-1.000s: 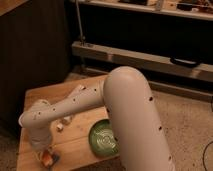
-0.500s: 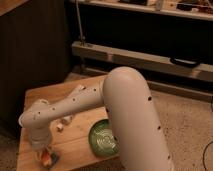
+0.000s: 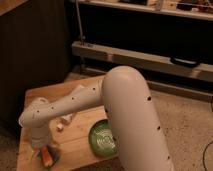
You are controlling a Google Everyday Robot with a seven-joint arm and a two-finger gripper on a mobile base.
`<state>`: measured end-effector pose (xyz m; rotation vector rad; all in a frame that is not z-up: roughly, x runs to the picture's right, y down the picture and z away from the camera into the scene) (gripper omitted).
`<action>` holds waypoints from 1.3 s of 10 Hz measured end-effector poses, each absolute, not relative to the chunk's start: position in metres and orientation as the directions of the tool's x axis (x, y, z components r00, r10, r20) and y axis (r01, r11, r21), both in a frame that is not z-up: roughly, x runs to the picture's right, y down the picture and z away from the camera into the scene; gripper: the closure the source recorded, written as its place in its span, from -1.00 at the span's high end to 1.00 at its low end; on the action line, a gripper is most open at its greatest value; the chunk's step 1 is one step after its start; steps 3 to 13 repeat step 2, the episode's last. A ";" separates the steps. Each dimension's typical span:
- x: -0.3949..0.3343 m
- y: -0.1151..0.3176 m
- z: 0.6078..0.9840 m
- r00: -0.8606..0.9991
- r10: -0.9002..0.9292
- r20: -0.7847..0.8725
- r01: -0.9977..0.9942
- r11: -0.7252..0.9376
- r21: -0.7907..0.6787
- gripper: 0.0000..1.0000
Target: Place the pepper on the white sponge
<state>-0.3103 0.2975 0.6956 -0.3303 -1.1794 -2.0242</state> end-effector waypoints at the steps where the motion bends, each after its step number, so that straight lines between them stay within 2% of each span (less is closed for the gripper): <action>1: -0.311 0.288 0.694 -0.680 -0.494 0.542 0.719 -0.305 0.624 0.60; 13: -0.313 0.282 0.692 -0.679 -0.503 0.534 0.719 -0.311 0.622 0.60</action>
